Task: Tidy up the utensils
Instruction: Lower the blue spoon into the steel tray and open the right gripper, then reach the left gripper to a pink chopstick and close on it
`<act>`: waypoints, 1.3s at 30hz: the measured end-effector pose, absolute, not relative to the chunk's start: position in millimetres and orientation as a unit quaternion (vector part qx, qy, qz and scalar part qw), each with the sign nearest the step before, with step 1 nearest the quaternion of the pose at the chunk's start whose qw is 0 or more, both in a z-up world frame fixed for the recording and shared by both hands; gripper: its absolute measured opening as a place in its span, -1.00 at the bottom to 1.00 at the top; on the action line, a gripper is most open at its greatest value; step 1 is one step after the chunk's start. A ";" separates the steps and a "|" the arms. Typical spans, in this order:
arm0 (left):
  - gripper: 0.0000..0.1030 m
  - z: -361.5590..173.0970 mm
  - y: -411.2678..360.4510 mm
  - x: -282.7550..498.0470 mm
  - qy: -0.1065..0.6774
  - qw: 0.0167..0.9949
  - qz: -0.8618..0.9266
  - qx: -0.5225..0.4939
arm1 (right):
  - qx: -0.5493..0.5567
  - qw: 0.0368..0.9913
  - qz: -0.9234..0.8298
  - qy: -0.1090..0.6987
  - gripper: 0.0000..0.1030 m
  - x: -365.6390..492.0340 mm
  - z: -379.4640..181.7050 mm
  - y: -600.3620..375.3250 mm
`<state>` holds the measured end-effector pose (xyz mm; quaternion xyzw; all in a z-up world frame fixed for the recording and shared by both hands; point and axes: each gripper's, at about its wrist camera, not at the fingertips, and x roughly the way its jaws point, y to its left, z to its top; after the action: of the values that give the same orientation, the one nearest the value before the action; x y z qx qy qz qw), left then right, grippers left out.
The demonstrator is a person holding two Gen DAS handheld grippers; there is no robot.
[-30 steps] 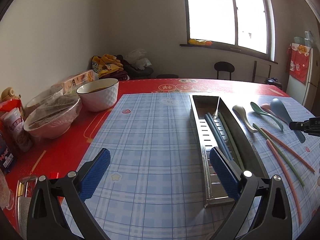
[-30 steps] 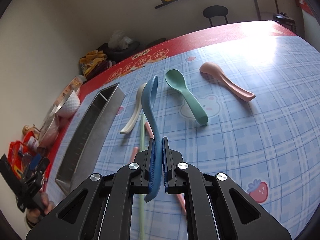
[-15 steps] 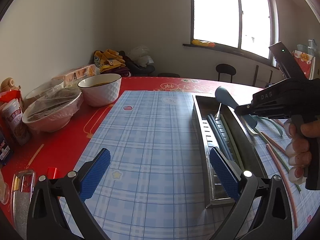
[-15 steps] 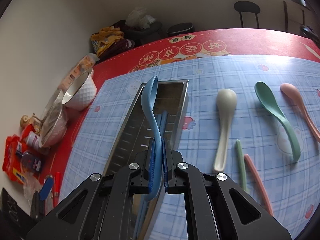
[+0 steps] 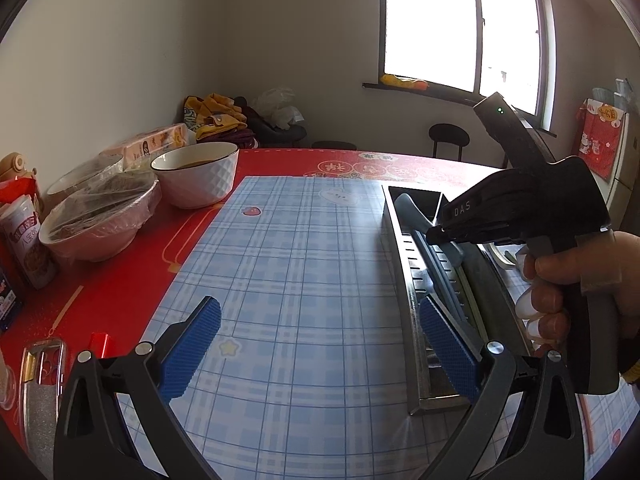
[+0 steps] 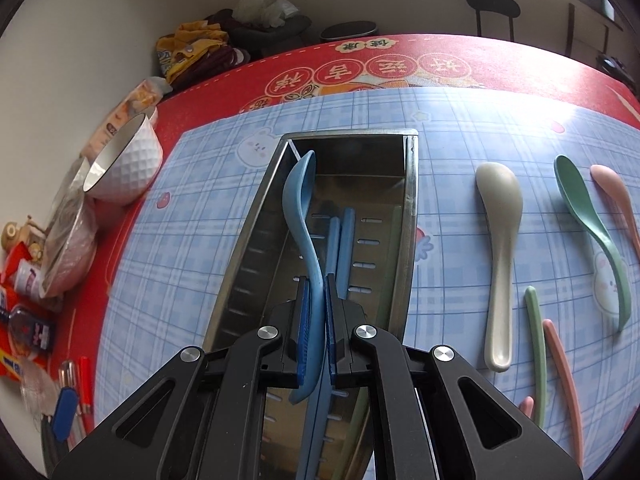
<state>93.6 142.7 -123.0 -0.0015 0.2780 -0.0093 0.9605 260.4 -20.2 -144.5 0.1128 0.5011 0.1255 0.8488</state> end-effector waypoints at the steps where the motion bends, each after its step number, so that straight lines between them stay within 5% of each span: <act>1: 0.88 -123.0 142.0 93.9 0.278 0.961 -0.010 0.000 | 0.115 0.848 0.126 0.502 -0.83 260.3 -144.9 -21.6; 9: 0.88 -123.7 141.4 94.5 0.278 0.961 -0.009 0.003 | 0.124 0.857 0.156 0.476 -0.79 250.8 -124.4 -36.2; 15: 0.88 -123.7 144.4 94.4 0.276 0.961 0.000 -0.001 | 0.099 0.886 0.179 0.417 -0.29 223.6 -101.1 -75.9; 21: 0.85 -122.3 142.2 92.3 0.271 0.962 0.016 0.009 | 0.045 0.916 0.170 0.361 -0.29 189.8 -97.2 -140.3; 25: 0.43 -122.0 131.7 92.9 0.290 0.957 0.014 0.018 | 0.046 0.922 0.159 0.351 -0.29 168.2 -107.5 -190.1; 29: 0.26 -106.2 112.7 82.1 0.291 0.956 -0.019 -0.019 | 0.048 0.926 0.134 0.349 -0.29 149.5 -122.0 -230.9; 39: 0.21 -83.2 -15.0 58.6 0.295 0.944 -0.140 0.044 | 0.088 0.930 0.113 0.337 -0.29 128.9 -141.2 -274.7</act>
<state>58.6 -15.0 -83.2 0.0441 0.2953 -0.1397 0.9441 128.9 -274.7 -141.2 0.0879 0.3373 0.1130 0.9305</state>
